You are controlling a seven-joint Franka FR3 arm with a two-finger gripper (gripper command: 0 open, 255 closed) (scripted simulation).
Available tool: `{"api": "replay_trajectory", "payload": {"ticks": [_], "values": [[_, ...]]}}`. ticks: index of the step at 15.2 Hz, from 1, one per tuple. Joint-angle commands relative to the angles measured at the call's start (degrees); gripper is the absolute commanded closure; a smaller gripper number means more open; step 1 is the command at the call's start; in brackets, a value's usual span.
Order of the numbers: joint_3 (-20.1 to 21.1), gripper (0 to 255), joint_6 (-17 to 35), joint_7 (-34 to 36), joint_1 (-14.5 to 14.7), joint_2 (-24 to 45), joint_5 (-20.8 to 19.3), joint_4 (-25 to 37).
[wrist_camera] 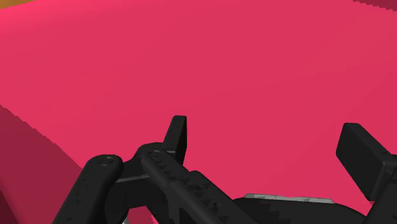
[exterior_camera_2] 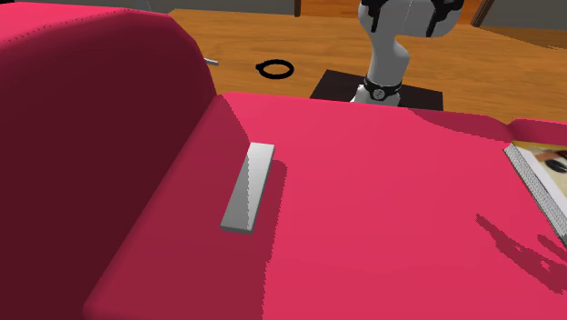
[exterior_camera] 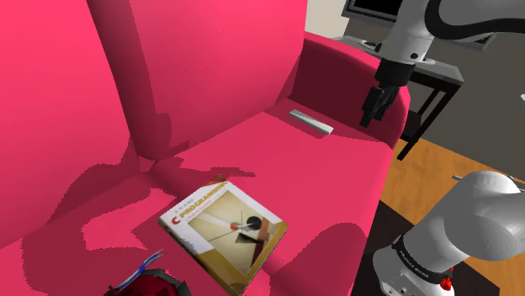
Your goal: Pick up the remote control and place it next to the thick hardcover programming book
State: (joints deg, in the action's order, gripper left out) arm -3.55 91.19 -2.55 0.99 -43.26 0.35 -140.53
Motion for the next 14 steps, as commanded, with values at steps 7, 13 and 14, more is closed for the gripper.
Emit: {"api": "replay_trajectory", "payload": {"ticks": [7, 13, 14], "values": [[-3.8, 0, 10.4, -4.5, -1.0, 10.2, -2.3, 1.2], [-7.4, 0, 19.5, -9.1, -1.6, 22.0, -2.9, 5.2], [-7.9, 0, 20.8, -9.9, -1.6, 24.0, -2.8, 6.2]]}}
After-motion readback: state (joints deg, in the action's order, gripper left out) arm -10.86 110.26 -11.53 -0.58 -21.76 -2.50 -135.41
